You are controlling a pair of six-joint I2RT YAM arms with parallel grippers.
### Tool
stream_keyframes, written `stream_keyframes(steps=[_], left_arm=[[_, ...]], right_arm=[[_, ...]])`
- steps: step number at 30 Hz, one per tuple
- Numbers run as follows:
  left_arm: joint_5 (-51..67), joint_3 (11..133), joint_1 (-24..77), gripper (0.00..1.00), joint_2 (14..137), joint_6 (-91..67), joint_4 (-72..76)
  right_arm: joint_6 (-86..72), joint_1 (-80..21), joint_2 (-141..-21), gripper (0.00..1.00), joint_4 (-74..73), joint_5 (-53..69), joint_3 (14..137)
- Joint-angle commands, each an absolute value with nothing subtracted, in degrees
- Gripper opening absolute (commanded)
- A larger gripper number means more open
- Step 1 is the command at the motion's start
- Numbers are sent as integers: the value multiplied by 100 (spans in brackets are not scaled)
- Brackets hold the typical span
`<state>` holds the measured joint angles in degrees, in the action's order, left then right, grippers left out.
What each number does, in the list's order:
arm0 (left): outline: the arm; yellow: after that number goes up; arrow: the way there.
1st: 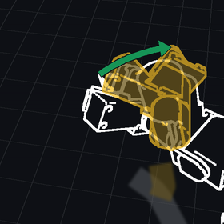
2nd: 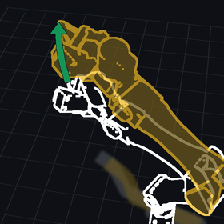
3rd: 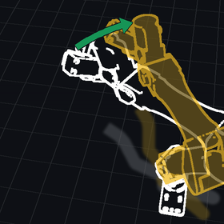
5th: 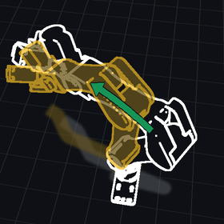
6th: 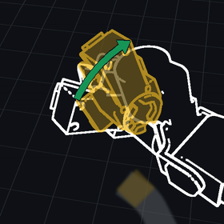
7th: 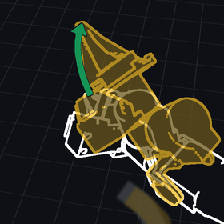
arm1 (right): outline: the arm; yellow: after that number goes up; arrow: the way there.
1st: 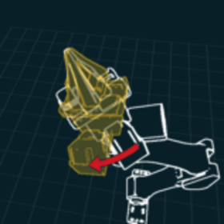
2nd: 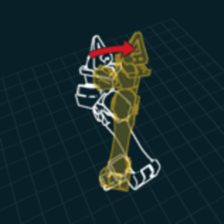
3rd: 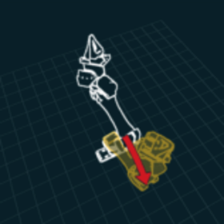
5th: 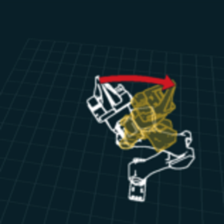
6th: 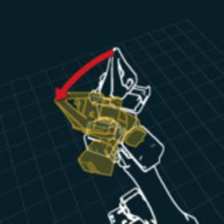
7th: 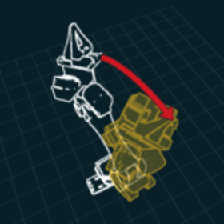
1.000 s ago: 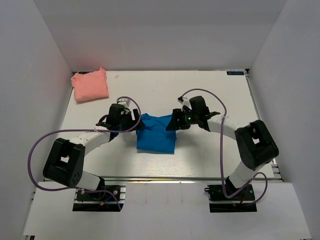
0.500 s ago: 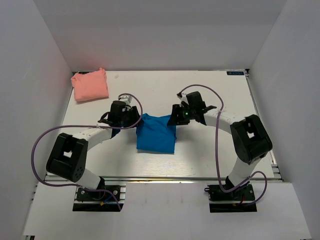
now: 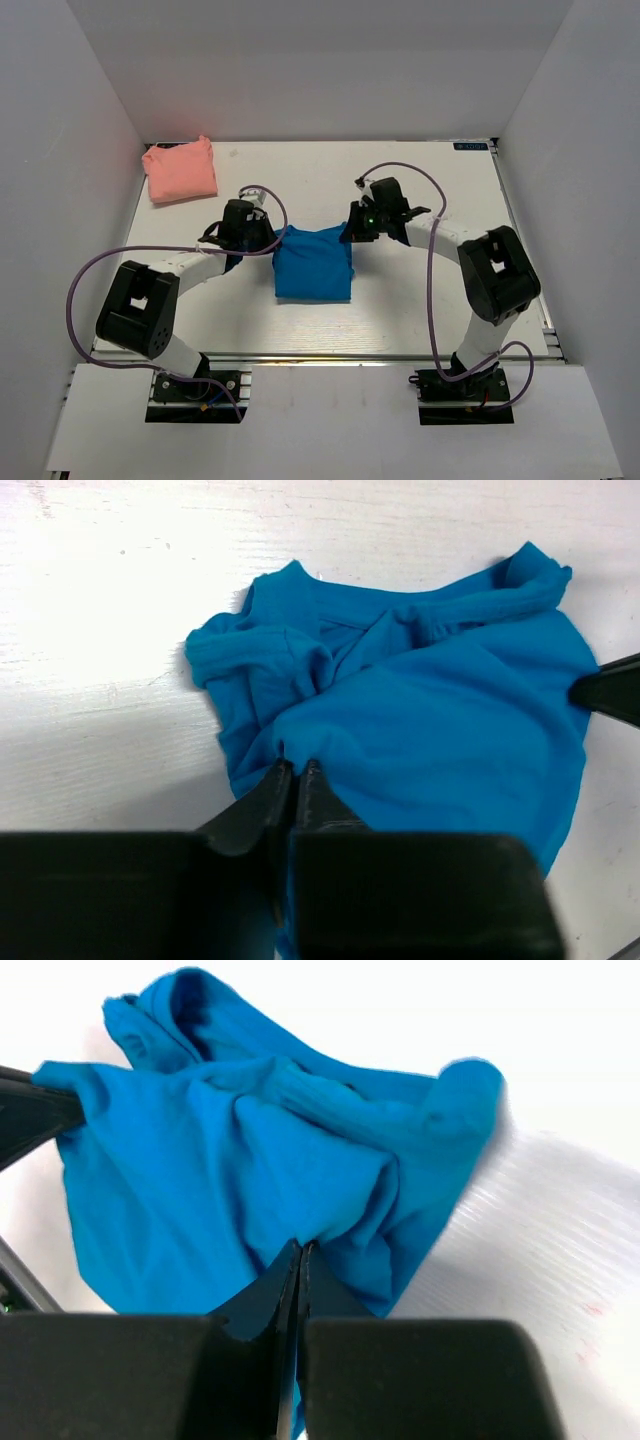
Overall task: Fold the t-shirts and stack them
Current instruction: Fold the long partially folded tshirt into a neat square
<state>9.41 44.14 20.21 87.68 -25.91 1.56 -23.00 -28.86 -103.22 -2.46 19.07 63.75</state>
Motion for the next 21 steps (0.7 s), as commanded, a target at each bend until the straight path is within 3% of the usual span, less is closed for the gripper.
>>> stream_keyframes(steps=[1, 4, 16, 18, 19, 21], left_arm=[[861, 4614, 1978, 9, 8710, -2488, 176], [748, 4614, 1978, 0, 8771, -2487, 298], [123, 4929, 1925, 2, 9745, -2681, 361], [184, 5158, 1925, 14, 9922, -2742, 98], [254, 5368, 1925, 39, 9984, -2742, -130], [308, 5423, 1925, 59, 9984, -2742, -132]], right_arm=[[-2312, -2804, -9792, 0, 219, 1433, 6206], [-2242, -2751, -9878, 0, 299, 1502, 6152], [-1960, -2496, -11204, 0, 905, 1564, 6688], [-1960, -2505, -11276, 0, 888, 1556, 6784], [-1951, -2487, -11302, 0, 835, 1556, 6811], [-1943, -2496, -11268, 0, 748, 1521, 6908]])
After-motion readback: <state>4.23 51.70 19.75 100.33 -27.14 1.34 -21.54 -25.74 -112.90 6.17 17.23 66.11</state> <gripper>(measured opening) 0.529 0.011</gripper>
